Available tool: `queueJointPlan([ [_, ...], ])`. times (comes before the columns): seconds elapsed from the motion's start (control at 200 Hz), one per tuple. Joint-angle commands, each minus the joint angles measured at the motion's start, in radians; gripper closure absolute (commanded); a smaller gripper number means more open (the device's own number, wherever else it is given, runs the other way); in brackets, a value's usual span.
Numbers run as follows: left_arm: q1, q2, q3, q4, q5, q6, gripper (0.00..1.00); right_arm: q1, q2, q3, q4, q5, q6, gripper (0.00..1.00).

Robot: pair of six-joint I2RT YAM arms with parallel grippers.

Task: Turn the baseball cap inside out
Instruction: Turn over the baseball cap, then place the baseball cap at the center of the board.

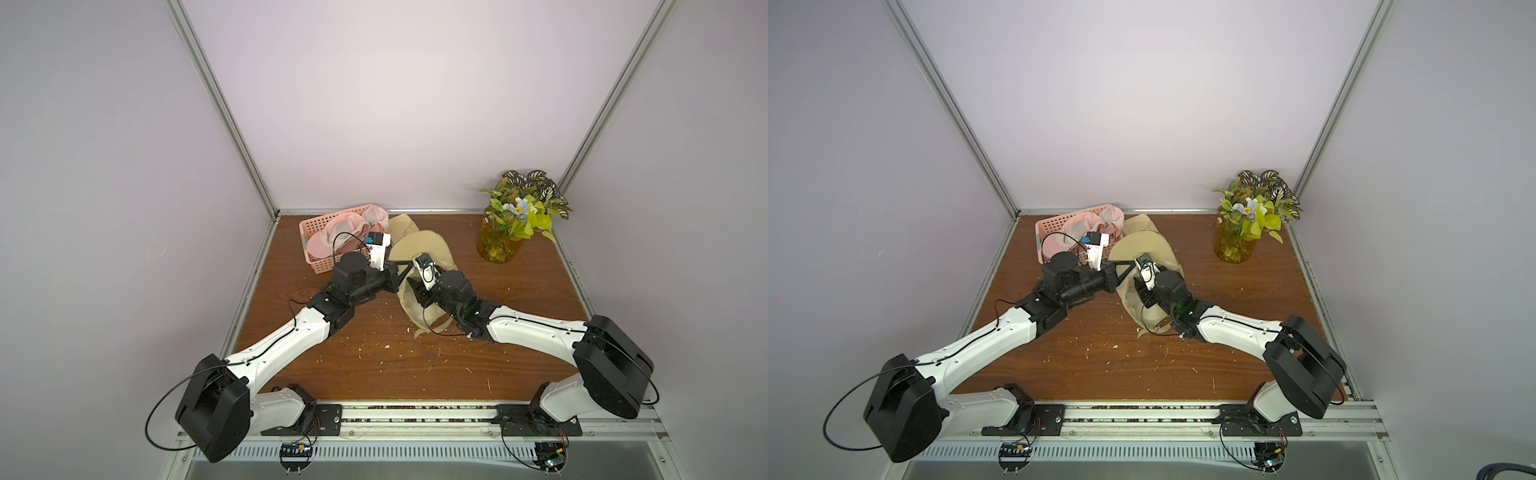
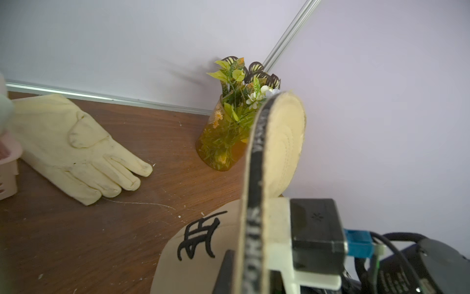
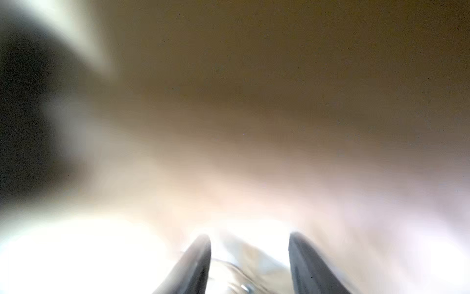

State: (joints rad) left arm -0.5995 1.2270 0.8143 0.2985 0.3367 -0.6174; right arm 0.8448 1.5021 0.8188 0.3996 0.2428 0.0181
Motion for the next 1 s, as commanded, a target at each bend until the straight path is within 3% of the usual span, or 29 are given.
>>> queueJointPlan([
  [0.0,-0.013,-0.048,0.044,-0.001,-0.05,0.047,1.0,-0.003,0.008,0.017,-0.171,0.091,0.021,0.43],
  [0.36,-0.013,-0.032,0.04,0.021,-0.044,0.036,1.0,-0.002,0.064,0.066,-0.297,0.096,0.016,0.51],
  [0.51,-0.014,-0.038,0.038,0.015,-0.053,0.043,1.0,-0.002,0.08,0.089,-0.309,0.065,0.016,0.42],
  [0.801,-0.011,-0.036,0.009,0.036,-0.231,0.122,1.0,-0.011,-0.136,0.019,-0.166,-0.086,0.039,0.3],
  [0.911,-0.002,-0.029,-0.038,0.13,-0.256,0.202,1.0,-0.028,-0.226,-0.01,-0.152,-0.103,0.088,0.26],
  [0.996,0.012,-0.025,-0.126,0.339,-0.222,0.264,0.98,-0.064,-0.291,-0.017,-0.17,-0.158,0.156,0.25],
])
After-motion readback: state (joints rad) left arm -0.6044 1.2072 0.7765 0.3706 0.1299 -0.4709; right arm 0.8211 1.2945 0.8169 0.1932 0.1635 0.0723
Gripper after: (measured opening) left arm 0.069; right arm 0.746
